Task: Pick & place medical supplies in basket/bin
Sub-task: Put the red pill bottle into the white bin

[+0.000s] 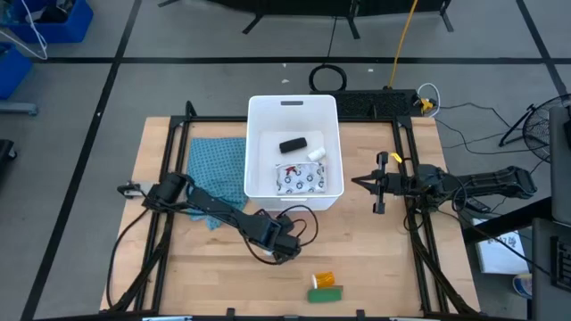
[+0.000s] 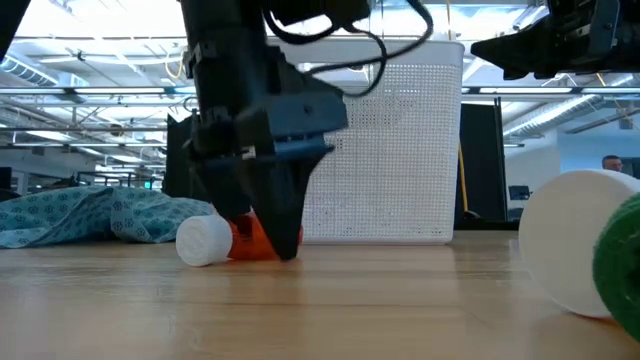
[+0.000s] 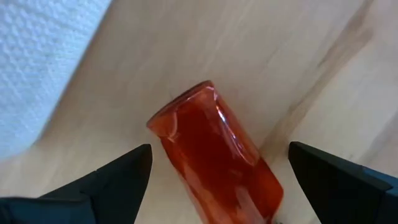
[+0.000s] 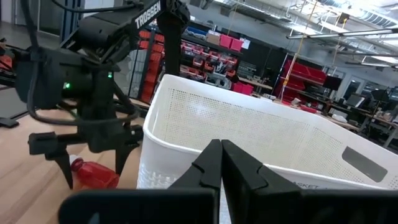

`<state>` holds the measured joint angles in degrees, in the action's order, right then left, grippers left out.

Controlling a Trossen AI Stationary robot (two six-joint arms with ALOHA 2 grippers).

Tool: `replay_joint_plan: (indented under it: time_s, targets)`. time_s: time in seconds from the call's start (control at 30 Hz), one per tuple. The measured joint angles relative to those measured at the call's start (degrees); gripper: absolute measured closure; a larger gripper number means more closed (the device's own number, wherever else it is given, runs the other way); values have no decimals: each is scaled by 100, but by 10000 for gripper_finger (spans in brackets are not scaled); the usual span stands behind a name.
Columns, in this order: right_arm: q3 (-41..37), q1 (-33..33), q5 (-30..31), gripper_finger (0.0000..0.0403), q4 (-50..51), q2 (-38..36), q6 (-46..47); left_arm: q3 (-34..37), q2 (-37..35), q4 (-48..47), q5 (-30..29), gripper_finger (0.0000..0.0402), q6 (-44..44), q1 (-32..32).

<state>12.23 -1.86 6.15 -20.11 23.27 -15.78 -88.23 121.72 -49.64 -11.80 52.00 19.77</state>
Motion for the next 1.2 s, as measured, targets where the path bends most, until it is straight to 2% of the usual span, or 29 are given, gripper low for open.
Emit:
replay_joint_plan:
  time_s: [0.13,0.23,0.33,0.53,0.63,0.77,0.97,1.07,1.2]
  targets:
    - [0,0,0,403,-5,0,-7,-8,28,5,30,23,-243,1]
    - [0,1,0,403,-13,0,-12,-8,26,1,193,46,-392,11]
    - [0,1,-1,403,-21,-1,-12,-8,26,16,235,93,-505,35]
    - [0,0,0,403,-21,-2,-34,-6,26,-3,301,217,-810,61]
    - [0,0,0,403,-20,-1,-35,2,-32,-27,272,262,-974,83]
    - [0,1,-1,403,-21,-2,-34,5,-261,-21,62,269,-1284,163]
    - [0,1,-2,403,-19,0,-36,5,-1182,2,-650,240,-1767,548]
    - [0,1,-3,403,-18,-2,-56,5,-1756,4,-1247,246,-2086,843]
    - [0,1,-18,403,-19,-2,-55,5,-2560,-2,-2243,259,-2986,1338]
